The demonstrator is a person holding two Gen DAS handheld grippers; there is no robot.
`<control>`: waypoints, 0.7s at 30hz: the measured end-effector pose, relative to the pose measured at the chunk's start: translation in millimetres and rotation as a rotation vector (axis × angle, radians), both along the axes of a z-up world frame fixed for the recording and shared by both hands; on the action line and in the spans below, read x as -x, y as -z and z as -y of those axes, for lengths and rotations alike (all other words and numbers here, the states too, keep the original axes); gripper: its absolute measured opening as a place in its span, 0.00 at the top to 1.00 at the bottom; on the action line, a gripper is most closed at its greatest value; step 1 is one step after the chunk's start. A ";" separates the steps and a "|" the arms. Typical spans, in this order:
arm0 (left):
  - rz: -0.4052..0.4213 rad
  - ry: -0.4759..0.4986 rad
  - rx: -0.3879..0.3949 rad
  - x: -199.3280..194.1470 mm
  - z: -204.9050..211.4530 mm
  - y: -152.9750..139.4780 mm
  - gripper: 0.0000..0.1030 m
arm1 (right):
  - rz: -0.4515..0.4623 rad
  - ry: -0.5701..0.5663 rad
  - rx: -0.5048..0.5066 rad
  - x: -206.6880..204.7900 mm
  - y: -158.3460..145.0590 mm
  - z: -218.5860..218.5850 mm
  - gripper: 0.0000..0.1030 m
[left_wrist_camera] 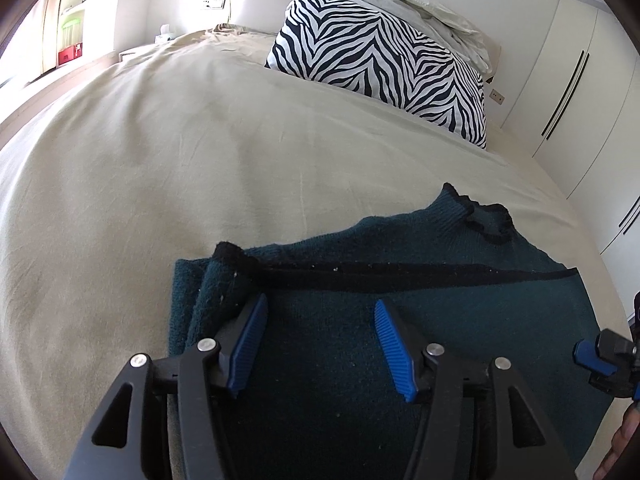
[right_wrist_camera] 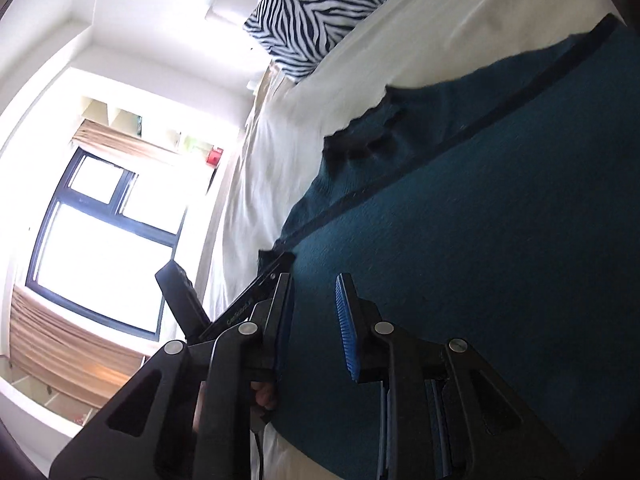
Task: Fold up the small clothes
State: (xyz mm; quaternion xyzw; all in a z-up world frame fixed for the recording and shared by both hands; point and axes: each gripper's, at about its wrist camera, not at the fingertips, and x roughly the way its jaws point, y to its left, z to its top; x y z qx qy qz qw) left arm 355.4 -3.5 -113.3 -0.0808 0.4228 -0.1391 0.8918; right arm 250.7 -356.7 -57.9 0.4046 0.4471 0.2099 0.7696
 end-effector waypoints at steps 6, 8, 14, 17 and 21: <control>0.005 0.002 0.013 0.5 -2.6 0.6 0.43 | -0.037 -0.028 -0.055 -5.7 36.4 -20.8 0.83; 0.009 0.002 0.010 1.3 -2.0 0.8 0.43 | -0.033 0.051 -0.079 7.2 40.3 6.1 0.83; 0.012 0.002 0.007 2.1 -1.5 1.0 0.43 | 0.001 0.358 -0.112 37.9 45.1 110.7 0.84; 0.012 0.001 0.006 2.1 -1.4 0.9 0.43 | -0.001 0.484 -0.101 64.6 45.7 154.0 0.85; -0.018 -0.004 0.018 3.8 -4.7 -6.8 0.43 | -0.033 0.492 0.000 85.5 19.7 155.2 0.79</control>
